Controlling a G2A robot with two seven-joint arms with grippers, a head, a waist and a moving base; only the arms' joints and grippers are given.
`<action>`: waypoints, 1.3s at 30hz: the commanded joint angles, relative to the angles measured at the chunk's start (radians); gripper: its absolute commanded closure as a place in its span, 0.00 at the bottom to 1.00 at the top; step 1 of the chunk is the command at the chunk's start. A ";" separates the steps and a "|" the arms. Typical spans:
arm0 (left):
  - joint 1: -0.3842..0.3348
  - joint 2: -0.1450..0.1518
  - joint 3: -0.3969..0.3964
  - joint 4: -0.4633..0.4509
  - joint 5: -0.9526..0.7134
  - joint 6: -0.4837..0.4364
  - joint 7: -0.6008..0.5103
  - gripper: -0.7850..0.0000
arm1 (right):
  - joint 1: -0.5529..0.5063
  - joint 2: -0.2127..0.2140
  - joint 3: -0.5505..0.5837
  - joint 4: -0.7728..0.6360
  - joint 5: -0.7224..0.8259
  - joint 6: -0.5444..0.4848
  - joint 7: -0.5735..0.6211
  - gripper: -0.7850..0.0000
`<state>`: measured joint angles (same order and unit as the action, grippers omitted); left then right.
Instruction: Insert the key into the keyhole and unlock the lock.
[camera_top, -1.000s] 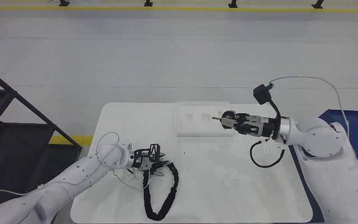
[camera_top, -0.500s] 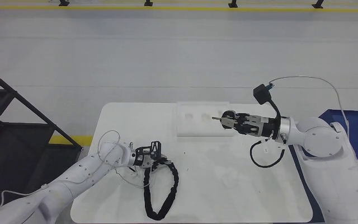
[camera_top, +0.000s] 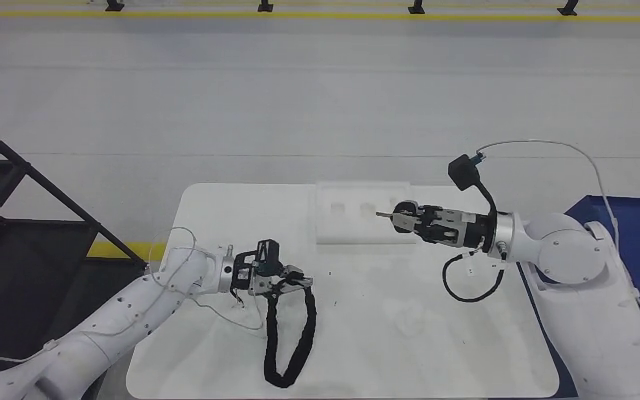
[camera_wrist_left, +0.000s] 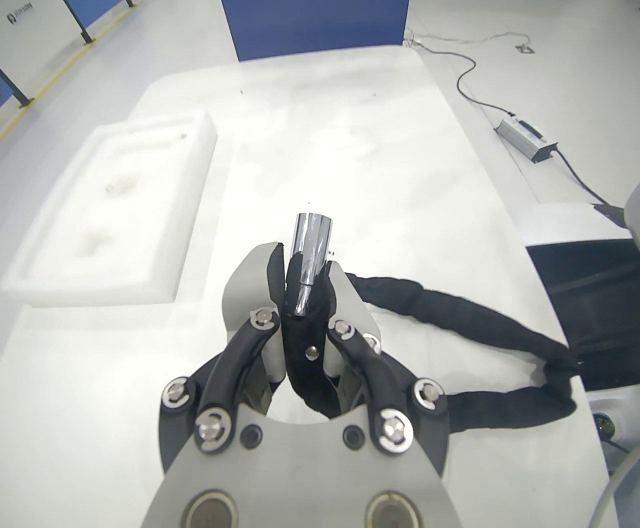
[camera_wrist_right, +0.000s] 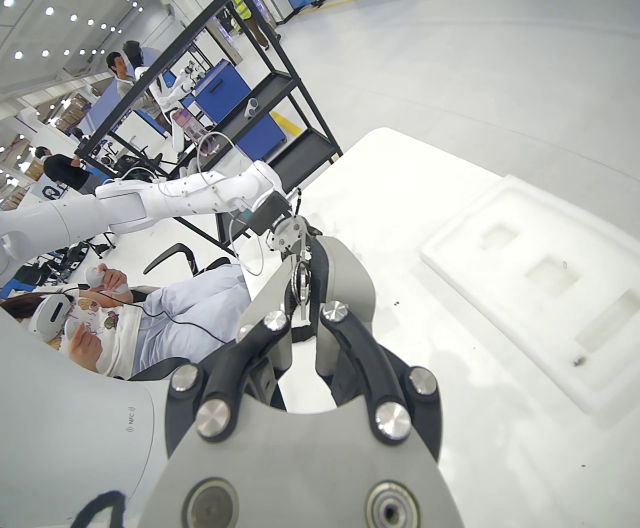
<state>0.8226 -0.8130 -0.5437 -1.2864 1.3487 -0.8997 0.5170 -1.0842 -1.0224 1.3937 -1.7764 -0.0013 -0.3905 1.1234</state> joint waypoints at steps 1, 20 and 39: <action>0.020 0.016 -0.033 -0.036 -0.011 -0.013 0.023 1.00 | 0.004 0.002 -0.011 -0.002 0.002 0.009 0.025 1.00; 0.001 0.022 -0.130 -0.160 -0.002 -0.113 0.256 1.00 | 0.085 0.018 -0.084 -0.094 0.113 0.269 0.220 1.00; -0.028 -0.003 -0.109 -0.127 -0.035 -0.109 0.294 1.00 | 0.079 0.019 -0.084 -0.096 0.119 0.269 0.207 1.00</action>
<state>0.7947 -0.8162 -0.6530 -1.4136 1.3133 -1.0092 0.8109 -0.9998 -1.0037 1.3109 -1.8718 0.1165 -0.1239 1.3422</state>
